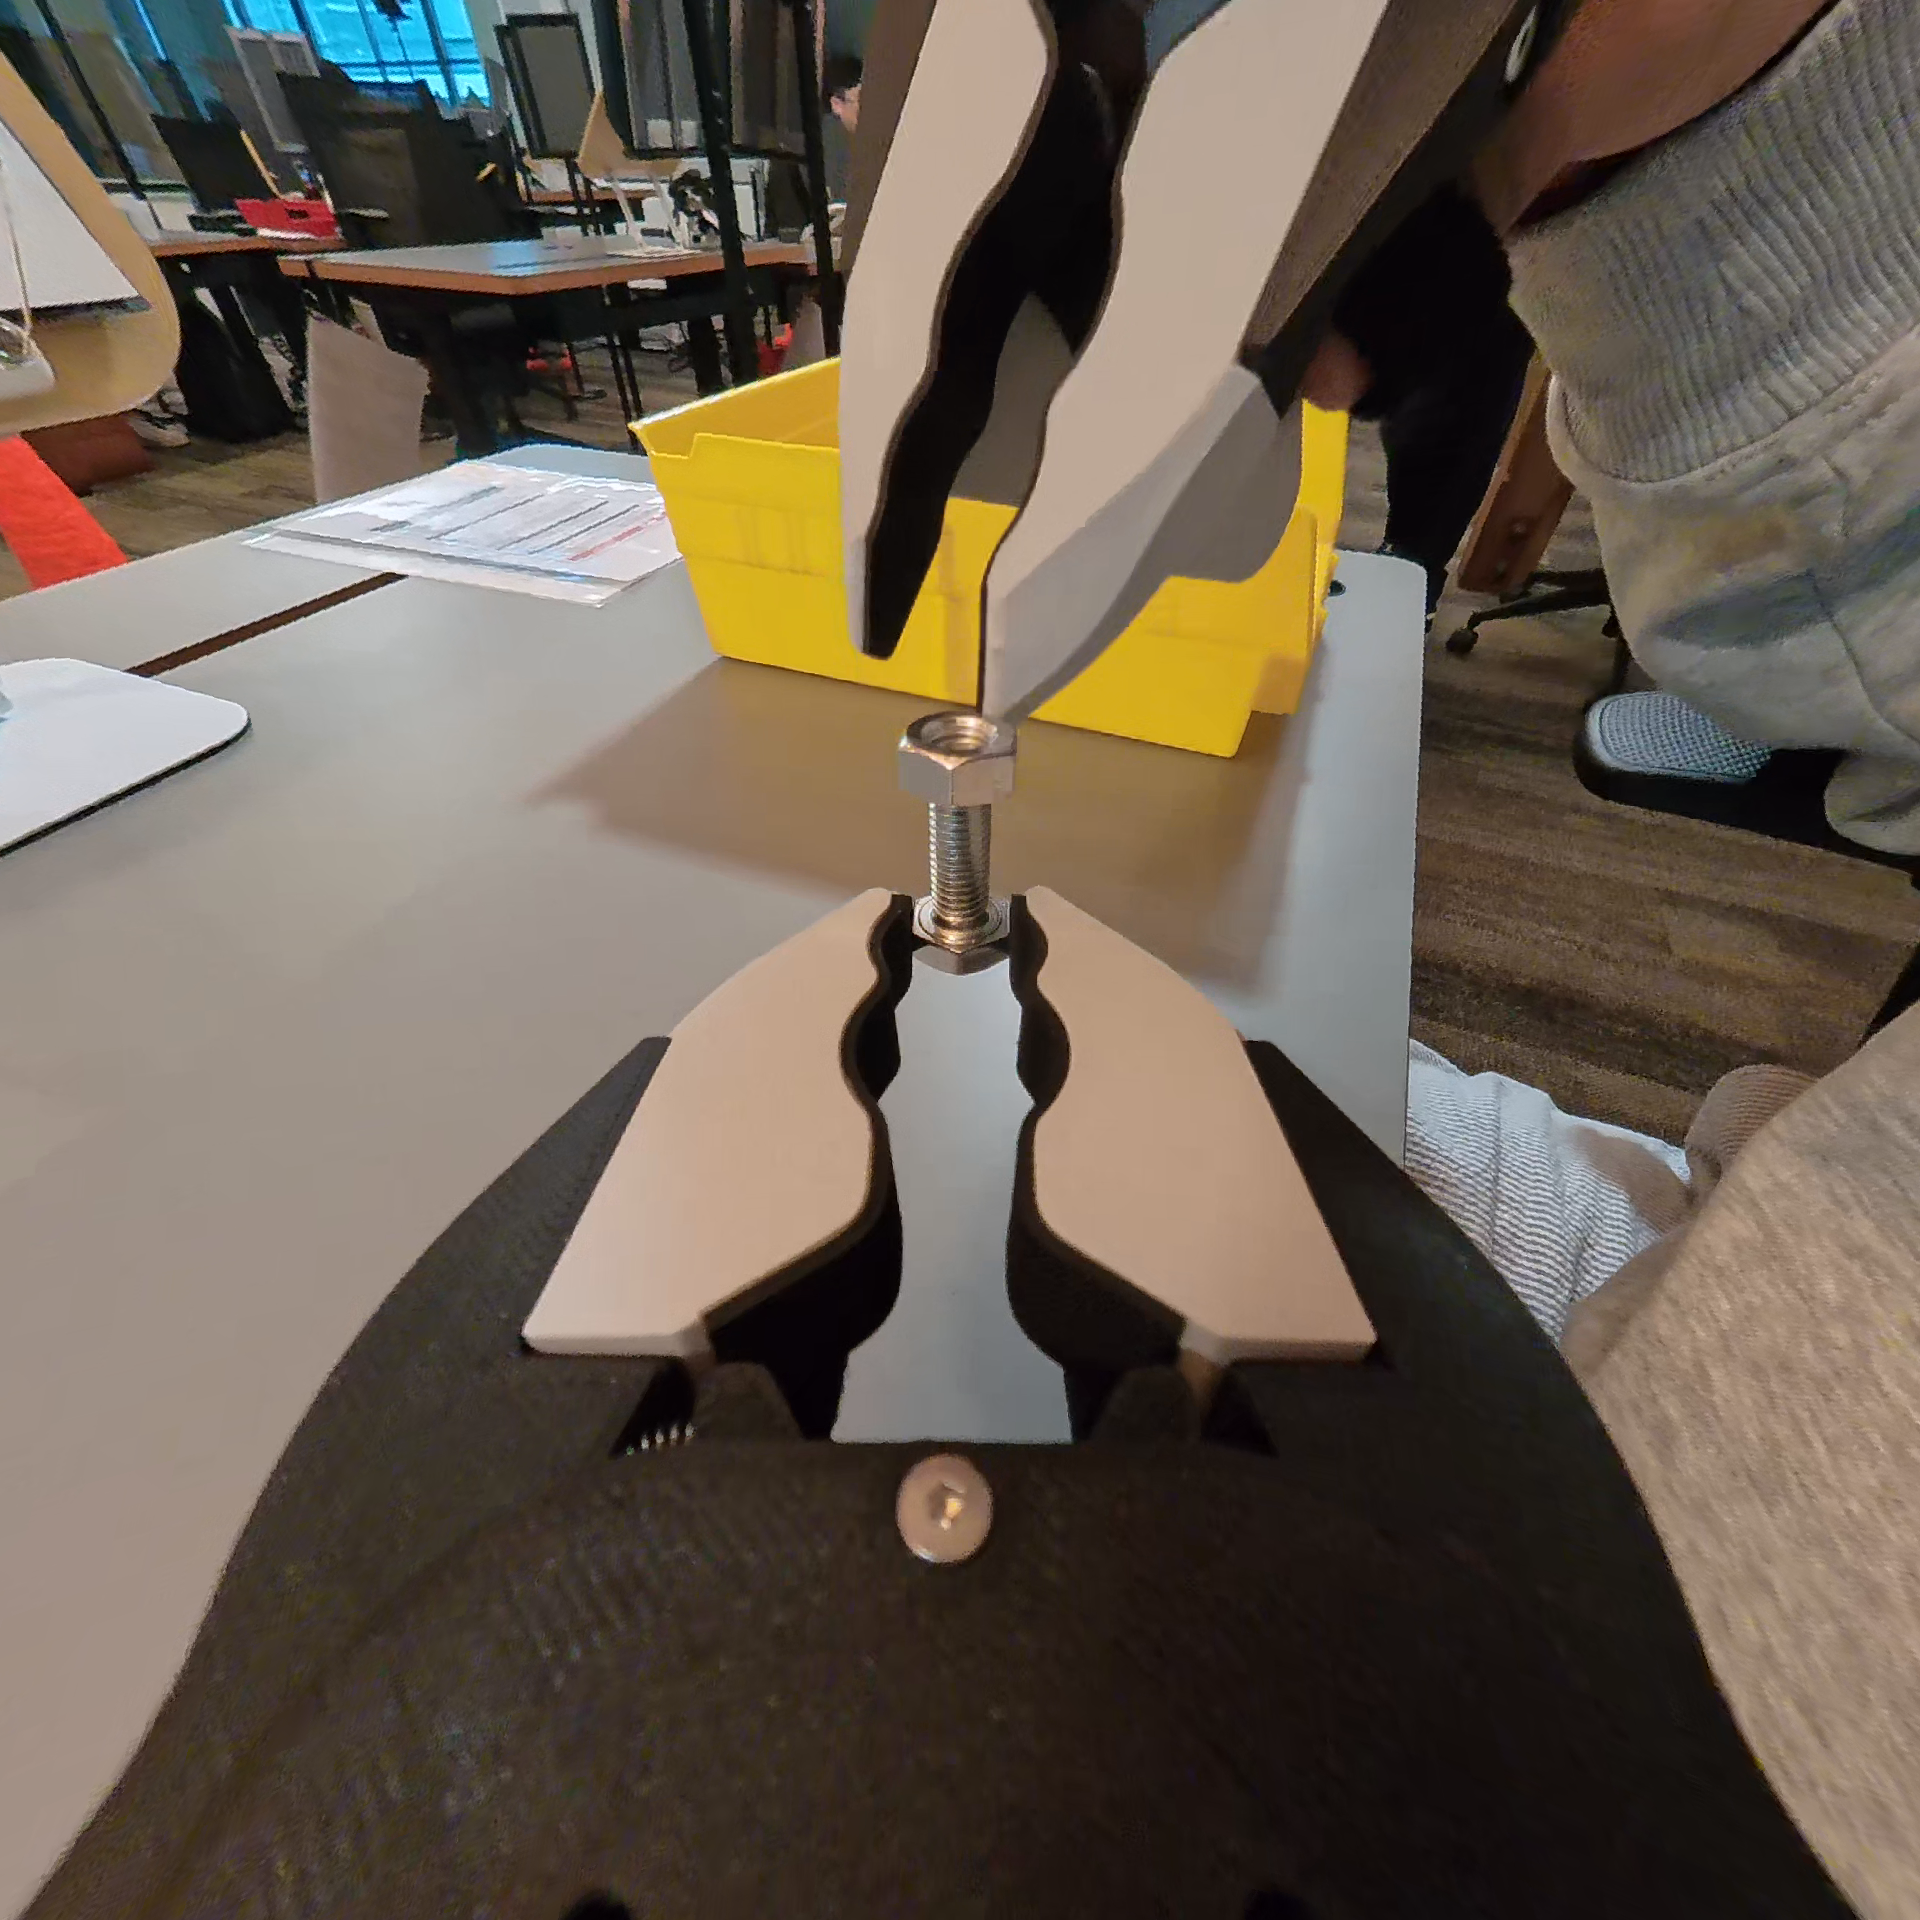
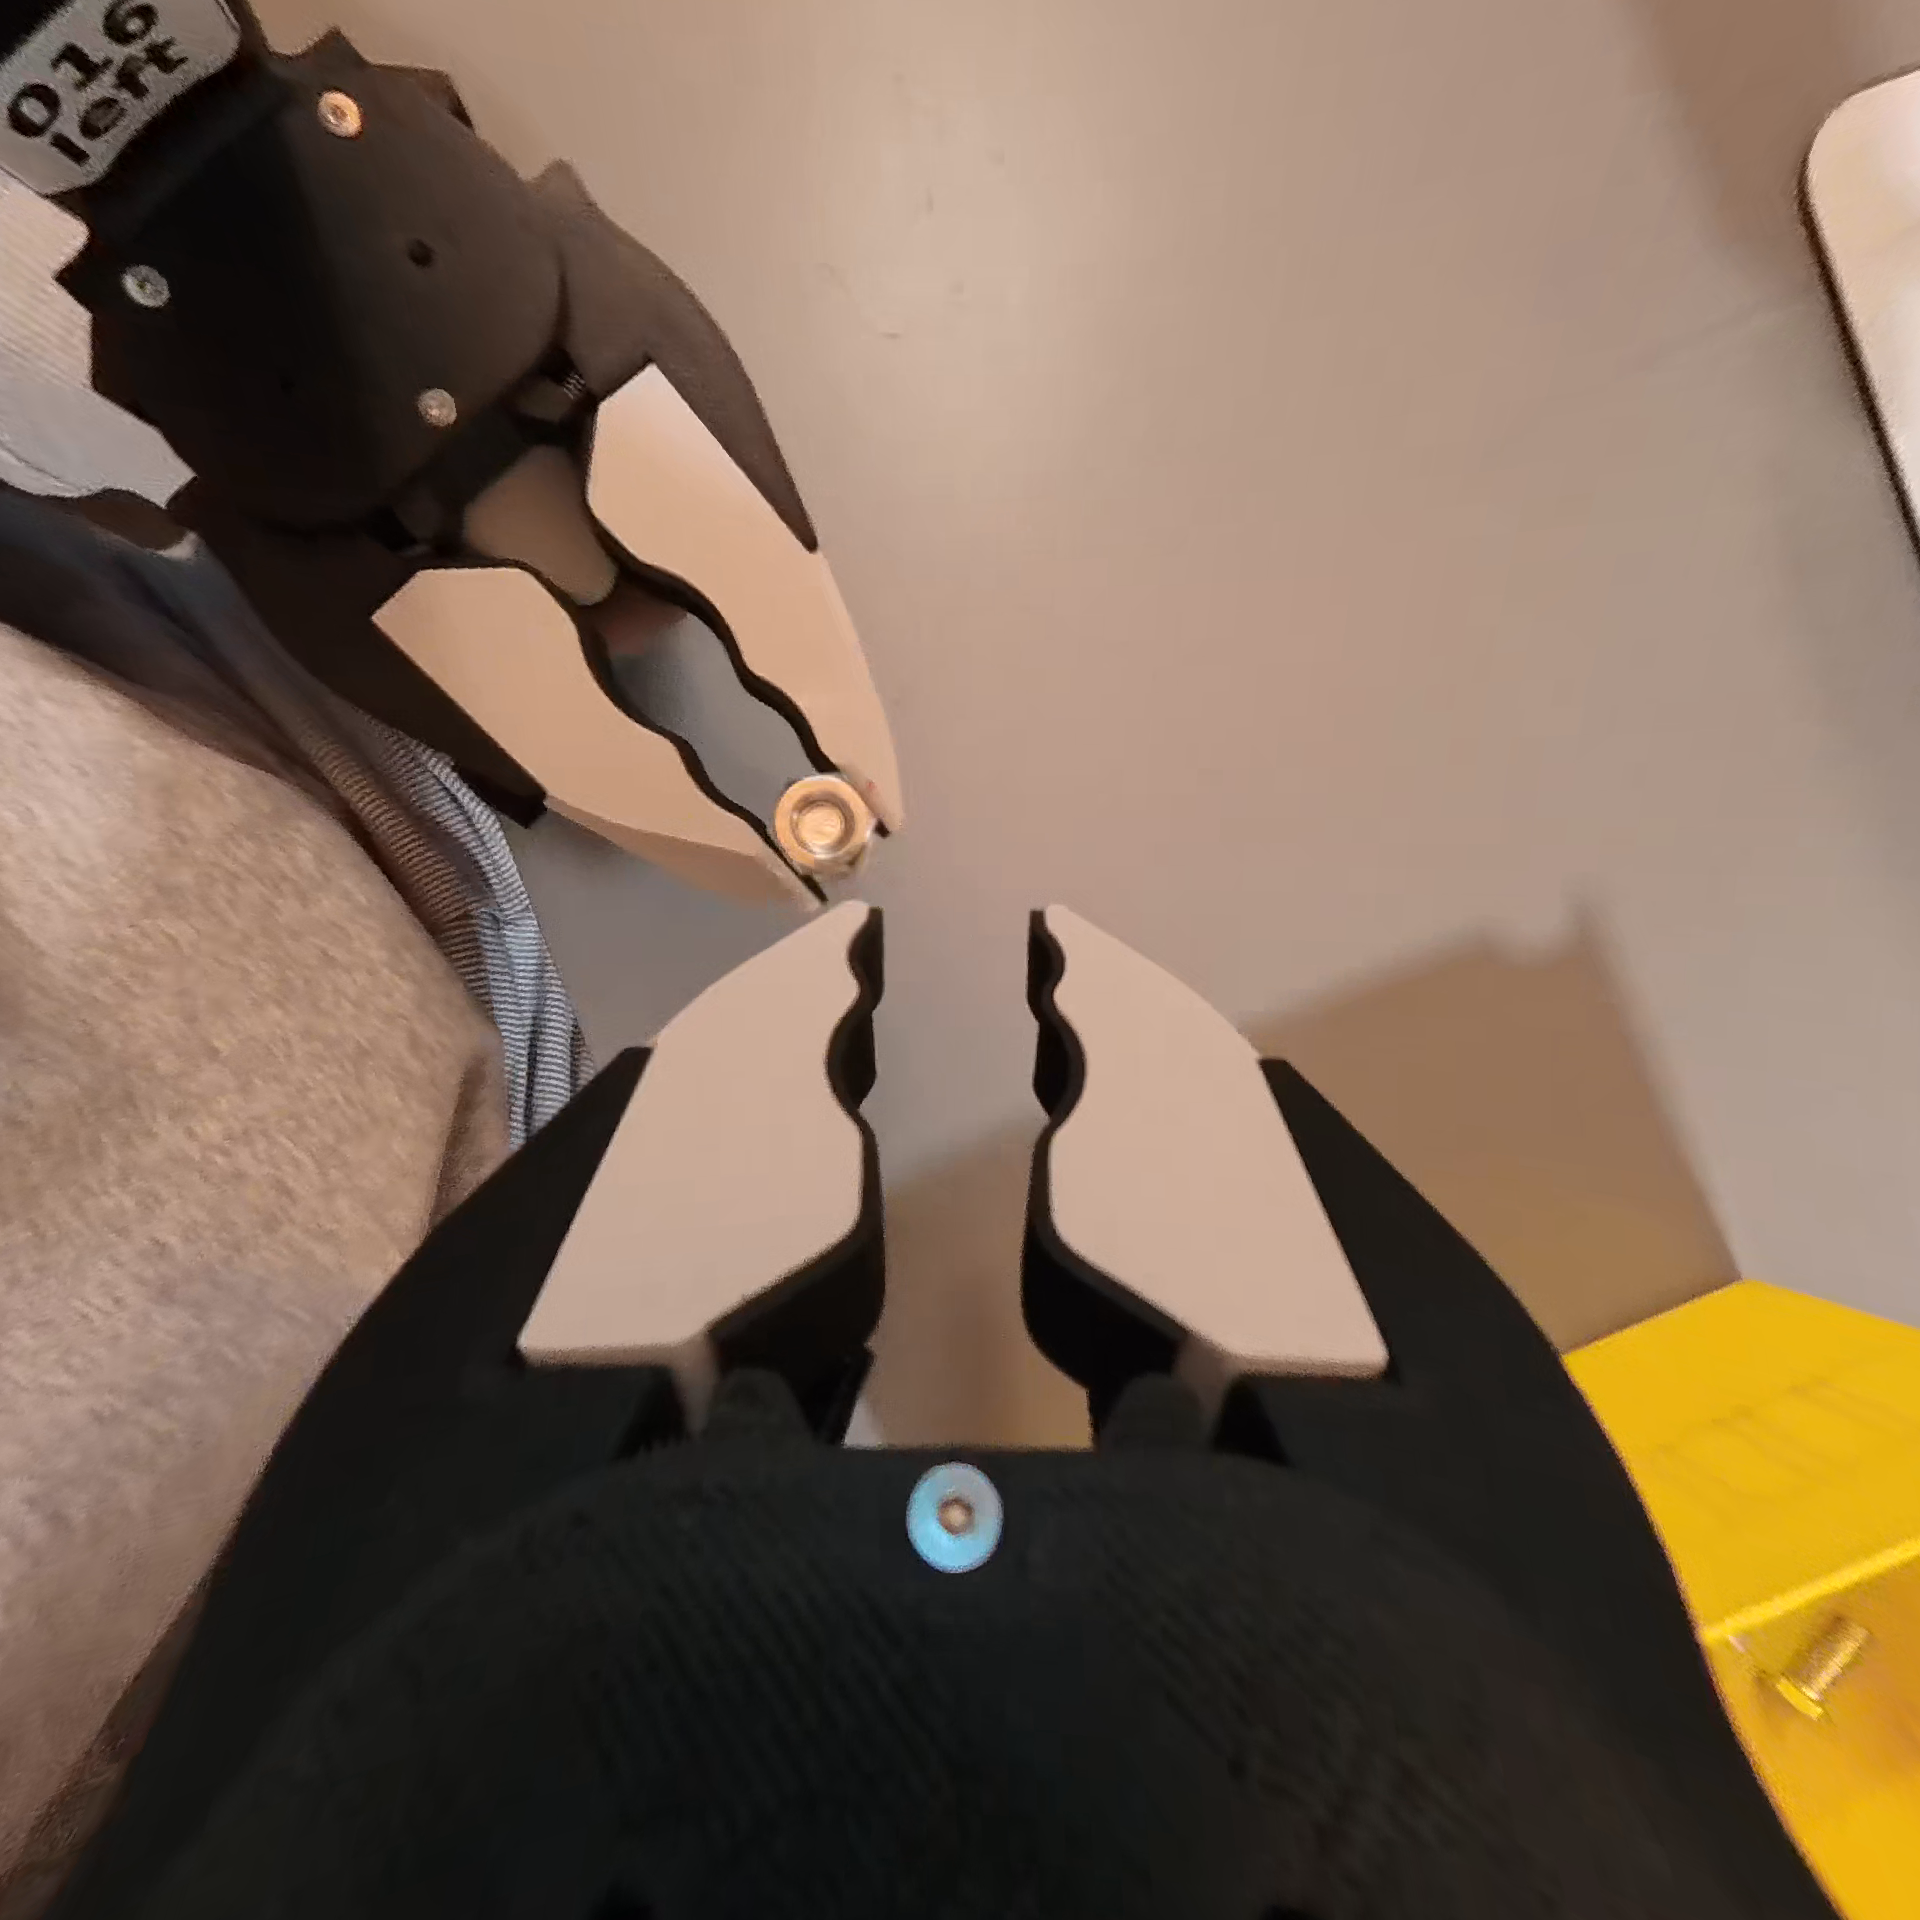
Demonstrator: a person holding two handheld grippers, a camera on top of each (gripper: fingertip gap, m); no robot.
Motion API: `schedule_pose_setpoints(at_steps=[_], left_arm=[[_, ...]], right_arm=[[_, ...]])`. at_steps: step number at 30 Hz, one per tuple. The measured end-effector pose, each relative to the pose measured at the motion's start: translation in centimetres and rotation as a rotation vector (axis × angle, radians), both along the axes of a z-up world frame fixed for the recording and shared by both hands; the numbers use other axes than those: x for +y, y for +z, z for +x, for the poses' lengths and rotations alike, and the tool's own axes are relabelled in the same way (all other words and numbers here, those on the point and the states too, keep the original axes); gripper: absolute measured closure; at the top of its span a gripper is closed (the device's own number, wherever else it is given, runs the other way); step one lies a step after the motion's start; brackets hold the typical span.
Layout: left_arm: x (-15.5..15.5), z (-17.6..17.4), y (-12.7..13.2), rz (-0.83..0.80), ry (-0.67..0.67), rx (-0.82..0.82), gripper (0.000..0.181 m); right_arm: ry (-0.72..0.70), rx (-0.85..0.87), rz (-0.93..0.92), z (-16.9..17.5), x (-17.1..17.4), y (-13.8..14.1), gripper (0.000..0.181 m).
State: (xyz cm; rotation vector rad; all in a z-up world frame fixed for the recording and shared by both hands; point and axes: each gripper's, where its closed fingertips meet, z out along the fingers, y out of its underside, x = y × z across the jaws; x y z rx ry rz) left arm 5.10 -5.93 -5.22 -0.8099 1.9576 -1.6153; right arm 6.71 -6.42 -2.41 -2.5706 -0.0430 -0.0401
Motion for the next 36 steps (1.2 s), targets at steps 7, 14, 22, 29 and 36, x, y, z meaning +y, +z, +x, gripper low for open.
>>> schedule_pose_setpoints(at_steps=[7, 14, 22, 29, 36], left_arm=[[-0.1, 0.0, -0.1, 0.005, -0.002, -0.002, 0.162], [0.0, 0.0, 0.0, 0.000, -0.003, -0.016, 0.162], [-0.1, 0.0, 0.0, 0.003, -0.004, -0.016, 0.162], [-0.2, -0.1, 0.0, 0.005, -0.007, -0.019, 0.162], [-0.2, -0.2, 0.1, 0.001, -0.007, -0.023, 0.162]], right_arm=[[0.075, 0.014, 0.037, -2.1, 1.3, 0.2, 0.150], [0.040, 0.000, 0.005, -0.9, 0.6, -0.3, 0.145], [0.080, 0.001, 0.030, -1.8, 0.8, 0.5, 0.147], [0.119, -0.007, 0.027, -3.0, 1.8, -0.3, 0.151], [0.120, -0.003, 0.032, -2.6, 1.4, 0.0, 0.162]])
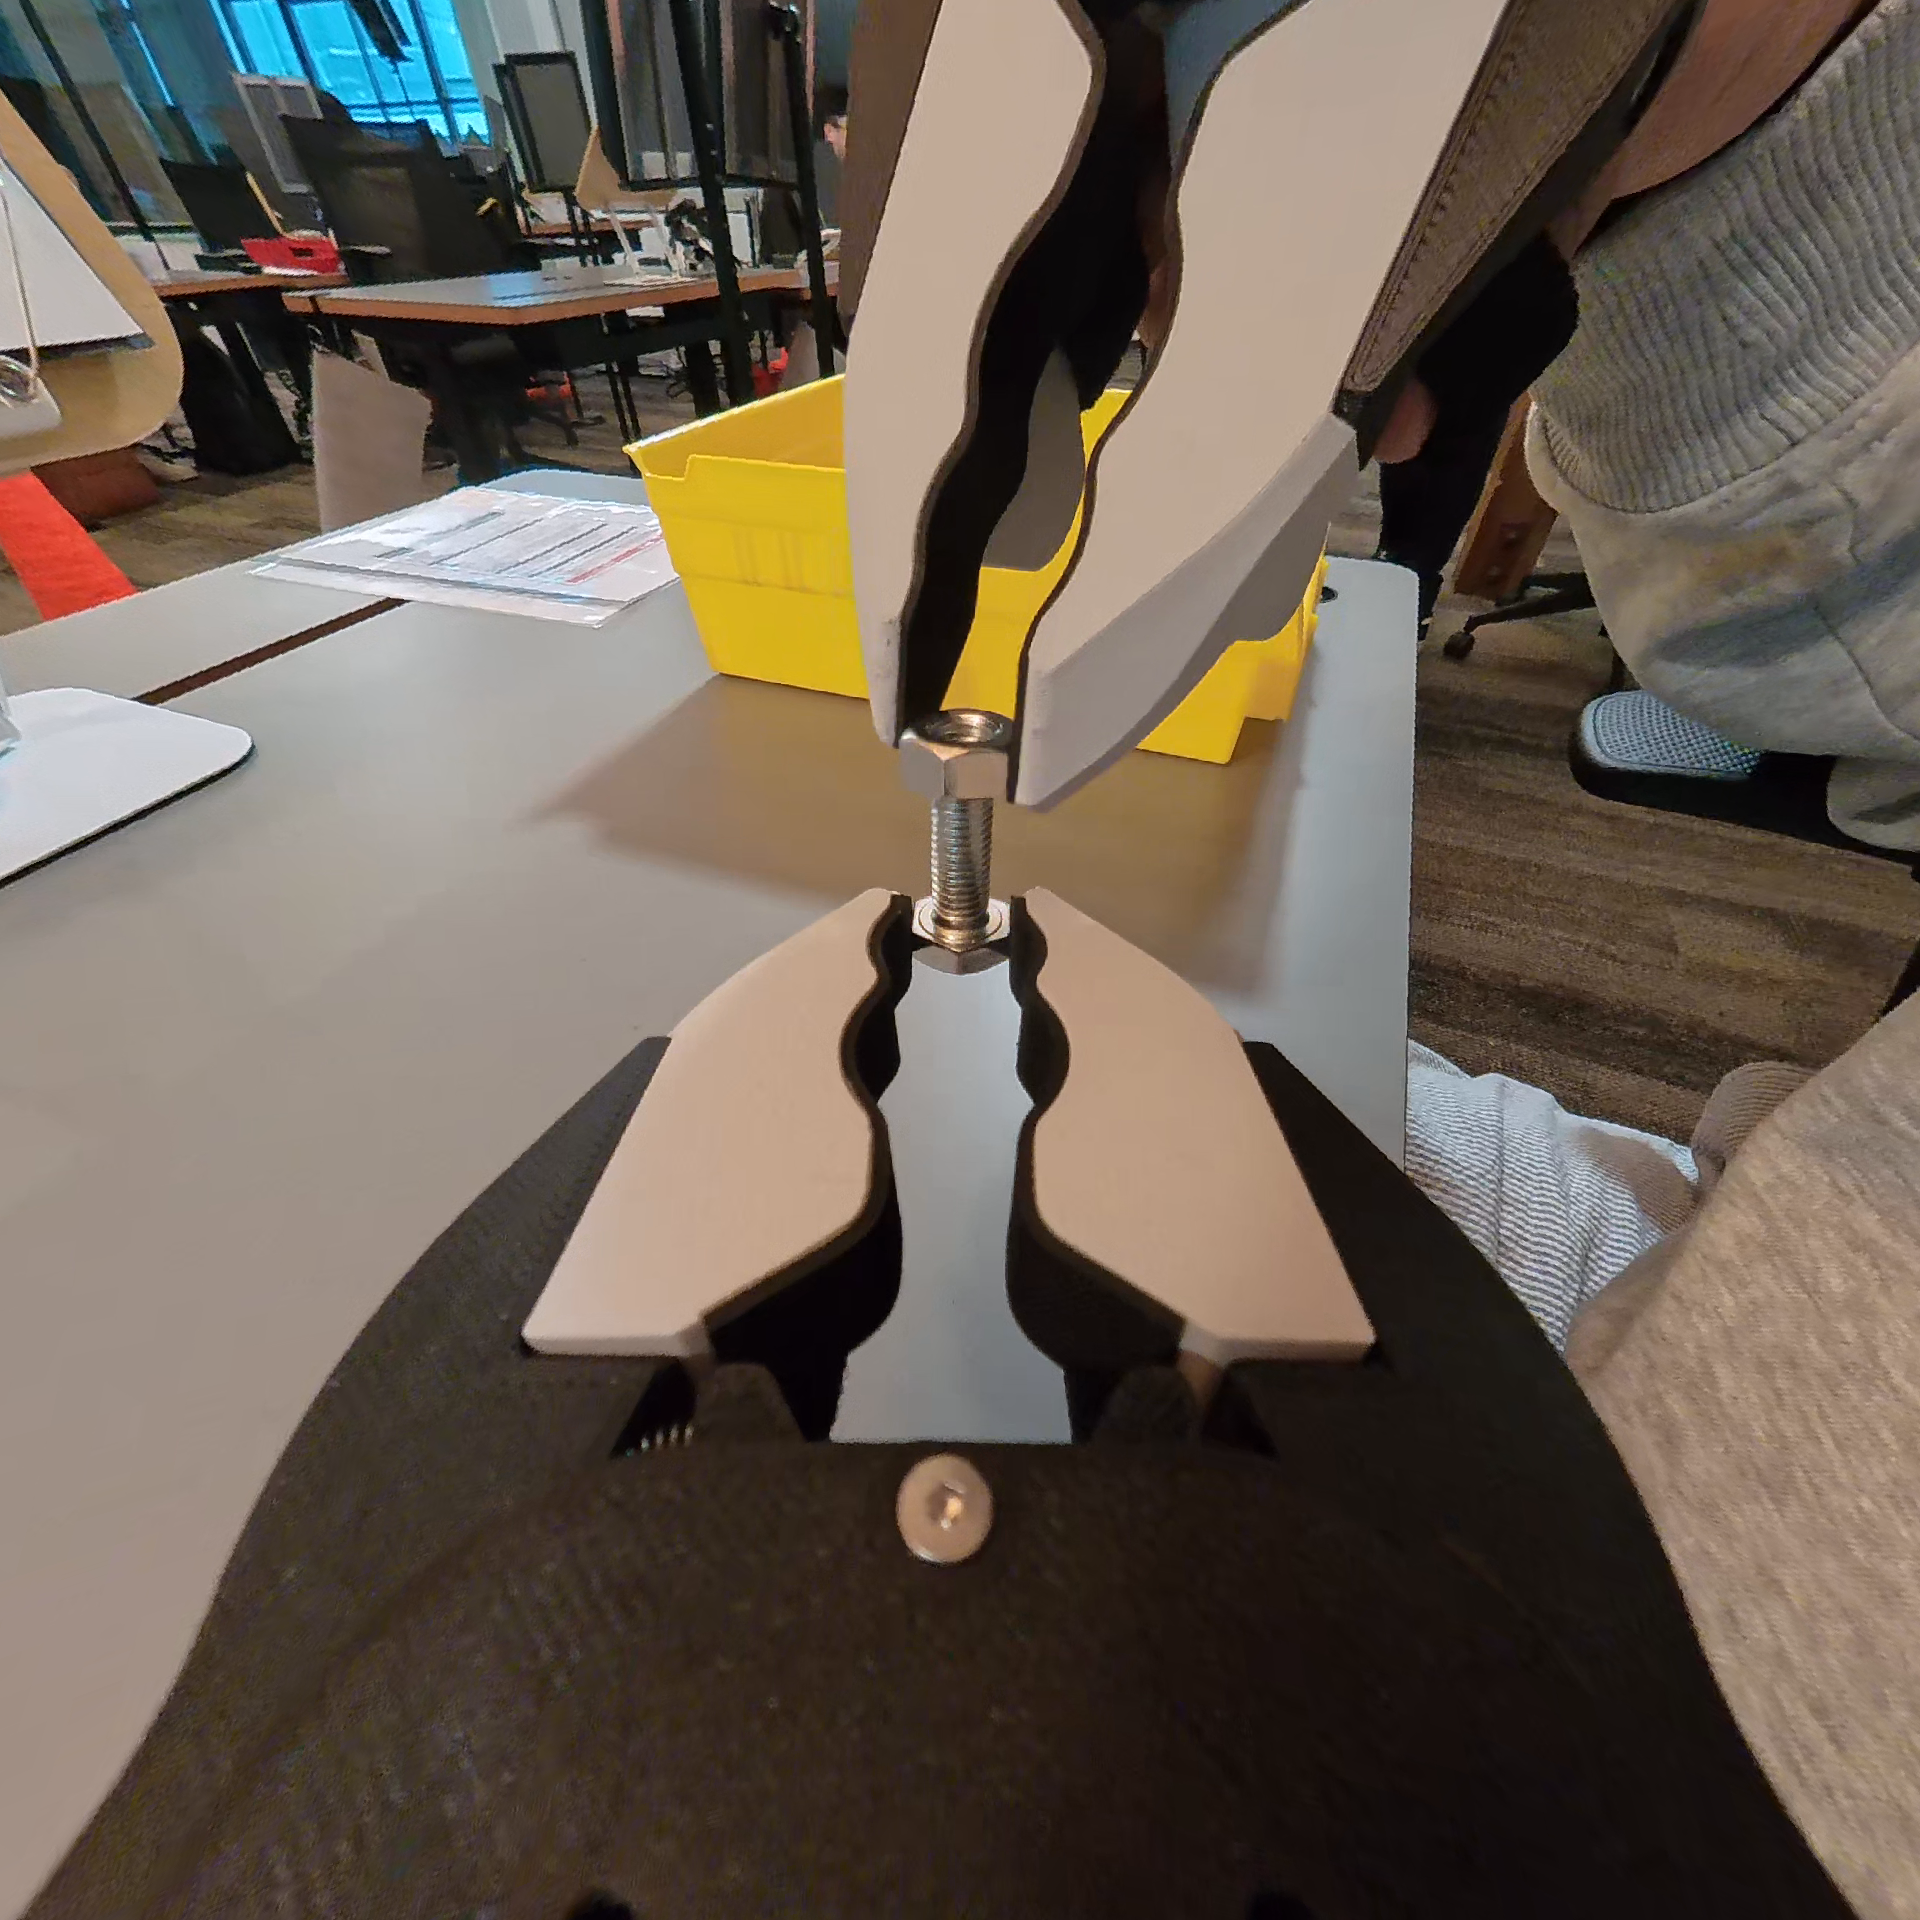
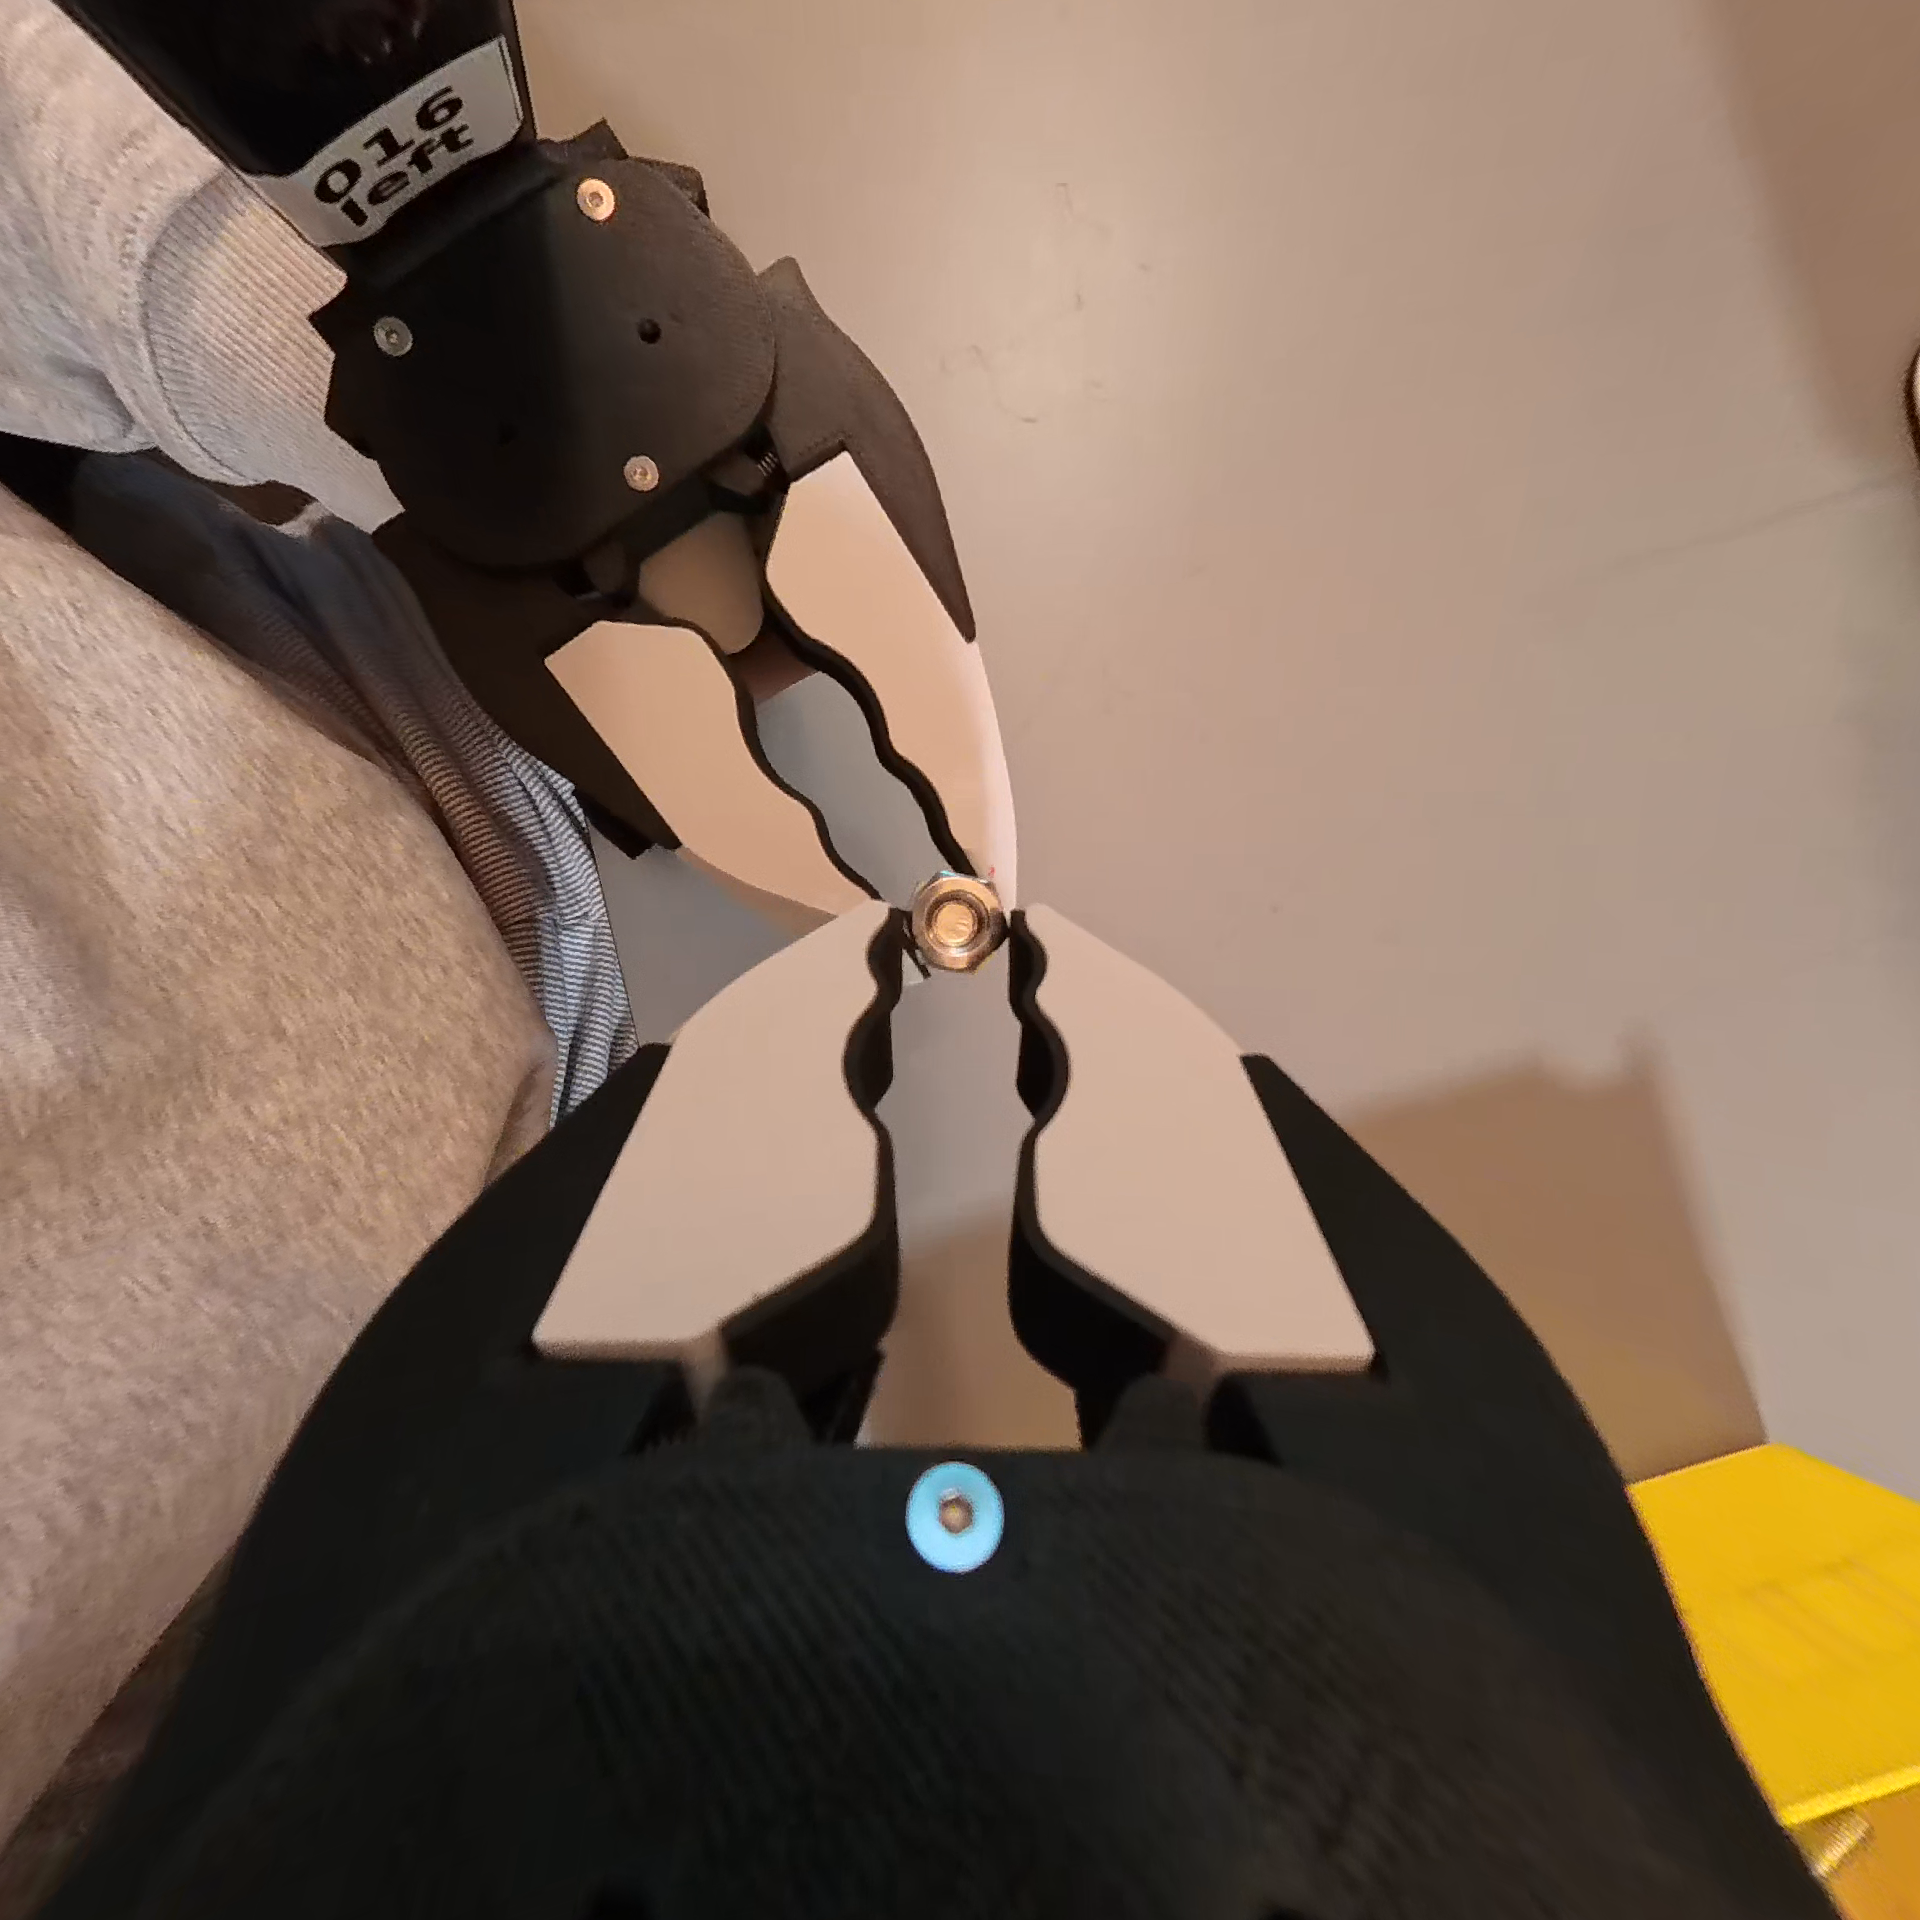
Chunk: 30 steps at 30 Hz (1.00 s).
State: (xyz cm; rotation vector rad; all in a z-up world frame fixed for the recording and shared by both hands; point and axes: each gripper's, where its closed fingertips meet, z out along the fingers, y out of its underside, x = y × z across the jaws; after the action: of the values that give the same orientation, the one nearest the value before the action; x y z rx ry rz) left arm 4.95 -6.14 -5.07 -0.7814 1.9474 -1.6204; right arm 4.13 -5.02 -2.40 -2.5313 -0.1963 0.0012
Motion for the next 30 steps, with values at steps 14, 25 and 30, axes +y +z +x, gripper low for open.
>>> schedule_pose_setpoints(at_steps=[14, 25, 30], left_arm=[[-0.1, -0.2, 0.3, -0.026, -0.016, -0.002, 0.162], [0.0, -0.1, 0.2, -0.029, -0.003, 0.000, 0.162], [0.1, -0.1, 0.4, -0.035, 0.001, -0.006, 0.162]], right_arm=[[0.049, -0.026, 0.027, -0.1, 0.0, 0.4, 0.162], [-0.011, -0.013, 0.044, -0.1, 0.5, 0.7, 0.154], [-0.040, -0.012, -0.024, 0.9, -0.6, -0.4, 0.155]])
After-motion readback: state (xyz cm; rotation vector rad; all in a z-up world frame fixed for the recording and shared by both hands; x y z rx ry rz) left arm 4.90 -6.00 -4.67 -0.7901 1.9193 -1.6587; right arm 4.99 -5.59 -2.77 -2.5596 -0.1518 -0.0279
